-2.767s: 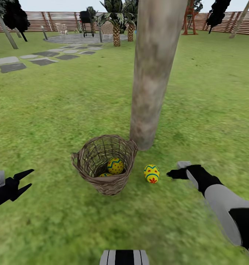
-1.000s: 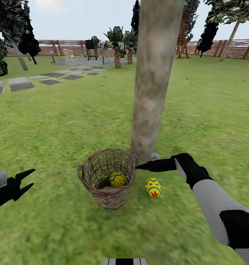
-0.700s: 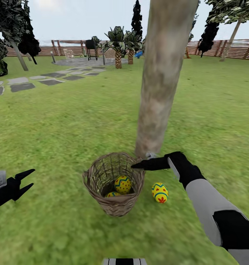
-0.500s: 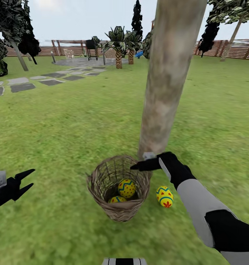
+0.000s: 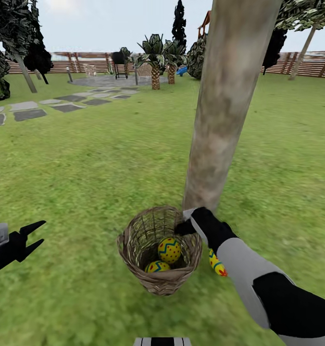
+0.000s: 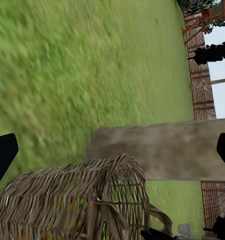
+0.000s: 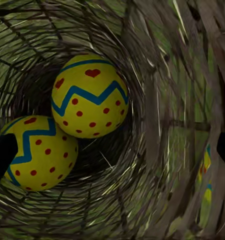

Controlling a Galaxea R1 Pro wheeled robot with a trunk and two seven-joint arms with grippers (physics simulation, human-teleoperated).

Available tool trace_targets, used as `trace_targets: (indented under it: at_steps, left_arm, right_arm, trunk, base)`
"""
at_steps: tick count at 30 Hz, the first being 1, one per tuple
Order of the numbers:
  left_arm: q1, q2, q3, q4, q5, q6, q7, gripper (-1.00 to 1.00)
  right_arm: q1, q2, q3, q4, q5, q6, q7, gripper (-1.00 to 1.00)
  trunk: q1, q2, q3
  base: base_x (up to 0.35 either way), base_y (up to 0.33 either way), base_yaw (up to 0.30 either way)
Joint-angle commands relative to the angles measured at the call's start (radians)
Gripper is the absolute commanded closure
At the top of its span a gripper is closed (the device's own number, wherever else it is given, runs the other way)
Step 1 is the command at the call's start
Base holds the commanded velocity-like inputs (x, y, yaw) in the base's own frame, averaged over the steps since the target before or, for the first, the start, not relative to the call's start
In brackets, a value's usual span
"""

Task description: Take the three Easter eggs out of the wicker basket on the lawn in the garden, then place them on the lawn next to a single tree (choose any tree) so that all three eggs are next to the same tree and none are left in the basket.

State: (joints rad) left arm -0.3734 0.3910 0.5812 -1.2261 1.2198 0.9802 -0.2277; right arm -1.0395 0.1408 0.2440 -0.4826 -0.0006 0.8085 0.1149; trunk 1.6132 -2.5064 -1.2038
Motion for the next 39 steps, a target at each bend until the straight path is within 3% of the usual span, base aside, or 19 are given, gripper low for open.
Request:
trace_targets:
  at_steps: [1, 6, 11, 17, 20, 22, 23, 26, 29, 33, 34, 35, 36, 39]
  left_arm:
    - [-0.001, -0.001, 0.002, 0.0, -0.008, 0.005, -0.008, -1.0]
    - [-0.001, -0.01, 0.0, 0.0, -0.009, 0.005, -0.008, -1.0]
    - [-0.001, -0.014, -0.001, 0.0, -0.01, 0.005, -0.007, -1.0]
    - [-0.001, -0.017, -0.001, -0.001, -0.01, 0.003, -0.007, -1.0]
    - [-0.001, -0.02, -0.002, -0.001, -0.011, 0.003, -0.007, -1.0]
    - [-0.001, -0.021, -0.003, -0.001, -0.011, 0.003, -0.007, -1.0]
    - [-0.001, -0.021, -0.003, 0.0, -0.011, 0.003, -0.007, -1.0]
    - [-0.001, -0.021, -0.003, -0.001, -0.011, 0.003, -0.007, -1.0]
    - [-0.001, -0.021, -0.003, -0.001, -0.011, 0.003, -0.007, -1.0]
    - [-0.001, -0.022, -0.003, -0.001, -0.011, 0.003, -0.008, -1.0]
    - [-0.001, -0.022, -0.003, -0.001, -0.01, 0.003, -0.008, -1.0]
    - [-0.001, -0.023, -0.003, -0.001, -0.01, 0.003, -0.008, -1.0]
    - [-0.001, -0.023, -0.005, -0.001, -0.01, 0.003, -0.008, -1.0]
    - [-0.001, -0.022, -0.019, -0.001, -0.01, 0.003, -0.008, -1.0]
  right_arm:
    - [-0.001, 0.0, 0.009, 0.016, 0.001, 0.003, 0.002, -1.0]
    - [0.0, 0.018, 0.043, 0.081, 0.002, -0.001, 0.008, -1.0]
    - [0.012, 0.02, 0.131, 0.087, -0.002, -0.003, 0.012, -1.0]
    - [0.018, 0.019, 0.149, 0.085, 0.002, -0.003, 0.012, -1.0]
    - [0.017, 0.018, 0.225, 0.08, 0.003, -0.003, 0.012, -1.0]
    - [0.017, 0.015, 0.321, 0.077, 0.002, -0.003, 0.016, -1.0]
    - [0.016, 0.013, 0.367, 0.077, 0.002, -0.003, 0.035, -1.0]
    - [0.016, 0.009, 0.413, 0.076, 0.006, -0.004, 0.137, -1.0]
    - [0.016, 0.008, 0.426, 0.077, 0.01, -0.005, 0.202, -1.0]
    - [0.016, 0.009, 0.448, 0.077, 0.039, -0.005, 0.233, -1.0]
    - [0.016, 0.01, 0.473, 0.076, 0.051, -0.005, 0.251, -1.0]
    - [0.016, 0.009, 0.526, 0.075, 0.064, -0.009, 0.299, -1.0]
    - [0.016, 0.009, 0.59, 0.075, 0.072, -0.021, 0.378, -1.0]
    - [0.016, 0.008, 0.7, 0.074, 0.082, -0.065, 0.543, -1.0]
  trunk:
    - [0.0, 0.0, -0.001]
    - [0.0, 0.0, -0.001]
    - [0.0, 0.0, -0.001]
    - [0.0, 0.0, -0.001]
    - [0.0, 0.0, -0.001]
    - [0.0, 0.0, -0.001]
    - [0.0, 0.0, -0.001]
    - [0.0, 0.0, -0.001]
    - [0.0, 0.0, -0.001]
    - [0.0, 0.0, -0.001]
    - [0.0, 0.0, -0.001]
    - [0.0, 0.0, -0.001]
    - [0.0, 0.0, -0.001]
    - [0.0, 0.0, -0.001]
  base:
    - [0.0, 0.0, 0.0]
    - [0.0, 0.229, 0.0]
    - [0.0, 0.284, 0.0]
    - [0.001, 0.116, 0.0]
    - [0.165, -0.052, 0.0]
    - [0.273, -0.108, 0.0]
    - [0.295, -0.123, 0.0]
    - [0.304, -0.129, 0.0]
    - [0.309, -0.132, 0.0]
    - [0.201, -0.084, 0.0]
    - [0.064, -0.026, 0.0]
    - [0.033, -0.013, 0.0]
    - [0.017, -0.007, 0.0]
    - [0.007, -0.003, 0.0]
